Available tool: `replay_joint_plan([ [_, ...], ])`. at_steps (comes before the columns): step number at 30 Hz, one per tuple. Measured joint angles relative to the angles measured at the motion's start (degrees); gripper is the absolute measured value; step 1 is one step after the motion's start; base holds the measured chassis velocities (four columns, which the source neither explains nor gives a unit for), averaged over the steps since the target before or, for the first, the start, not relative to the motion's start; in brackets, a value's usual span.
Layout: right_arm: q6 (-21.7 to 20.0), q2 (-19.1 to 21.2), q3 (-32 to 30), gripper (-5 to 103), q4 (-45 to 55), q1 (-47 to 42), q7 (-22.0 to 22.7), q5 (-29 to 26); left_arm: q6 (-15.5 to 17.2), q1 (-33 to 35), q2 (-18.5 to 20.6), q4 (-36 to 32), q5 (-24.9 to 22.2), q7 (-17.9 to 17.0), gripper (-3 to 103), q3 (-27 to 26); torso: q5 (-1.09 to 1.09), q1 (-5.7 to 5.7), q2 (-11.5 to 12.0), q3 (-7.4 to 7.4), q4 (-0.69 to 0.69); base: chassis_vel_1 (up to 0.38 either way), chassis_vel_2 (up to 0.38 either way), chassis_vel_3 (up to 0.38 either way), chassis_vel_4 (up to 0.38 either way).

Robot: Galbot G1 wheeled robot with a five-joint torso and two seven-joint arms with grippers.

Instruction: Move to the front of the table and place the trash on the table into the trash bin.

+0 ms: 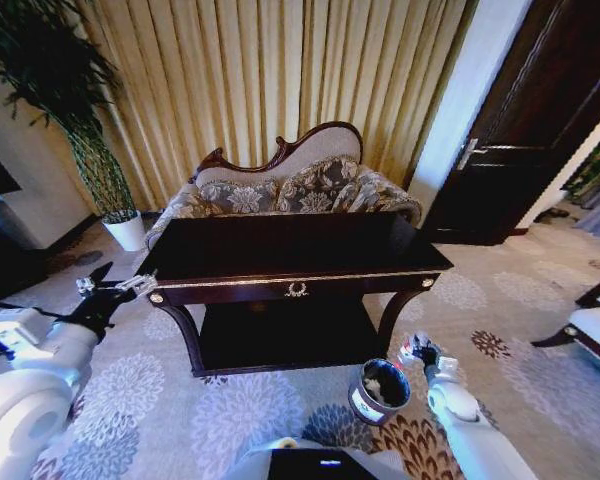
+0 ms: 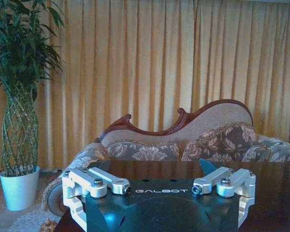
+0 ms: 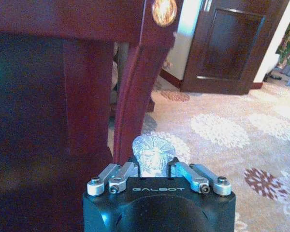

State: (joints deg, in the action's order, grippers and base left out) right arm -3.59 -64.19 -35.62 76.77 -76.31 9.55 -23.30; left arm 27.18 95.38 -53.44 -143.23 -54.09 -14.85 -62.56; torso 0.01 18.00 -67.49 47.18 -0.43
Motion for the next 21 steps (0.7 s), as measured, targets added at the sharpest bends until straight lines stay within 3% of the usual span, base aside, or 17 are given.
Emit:
replay_joint_plan([
  [3,0.0,0.0,-0.2,38,-1.5,0.4,-0.4,0.3,0.0,-0.1,0.1,0.0,0.1,0.0,100,0.5,-0.02,0.00,0.0,0.00,0.00,0.000,0.000,0.000,0.000],
  [5,0.0,0.0,-0.2,38,-1.6,0.3,-0.4,0.2,0.0,-0.1,0.1,0.0,0.1,0.0,100,0.6,0.00,0.00,0.0,0.00,0.00,0.000,0.000,0.000,0.000],
  [9,0.8,0.4,-0.4,60,-1.7,0.1,-0.4,-0.8,0.0,-0.5,0.2,0.0,0.2,0.0,100,1.4,-0.02,0.00,0.0,0.00,0.00,0.000,0.000,0.000,0.000],
  [14,1.1,0.7,-0.5,71,-1.8,0.1,-0.5,-1.2,0.0,-0.8,0.6,0.0,0.2,0.0,100,1.7,-0.01,0.00,0.0,0.00,0.00,0.000,0.000,0.000,0.000],
  [18,1.6,0.6,-0.6,92,-2.2,0.1,-0.5,-1.6,0.0,-1.0,1.2,0.0,0.2,0.0,100,1.9,-0.01,-0.01,0.0,0.00,0.00,0.000,0.000,0.000,0.000],
  [21,1.8,0.5,-0.6,96,-2.3,0.0,-0.6,-1.9,0.0,-1.0,1.3,0.0,0.2,0.0,100,2.1,-0.01,0.00,0.0,0.00,0.00,0.000,0.000,0.000,0.000],
])
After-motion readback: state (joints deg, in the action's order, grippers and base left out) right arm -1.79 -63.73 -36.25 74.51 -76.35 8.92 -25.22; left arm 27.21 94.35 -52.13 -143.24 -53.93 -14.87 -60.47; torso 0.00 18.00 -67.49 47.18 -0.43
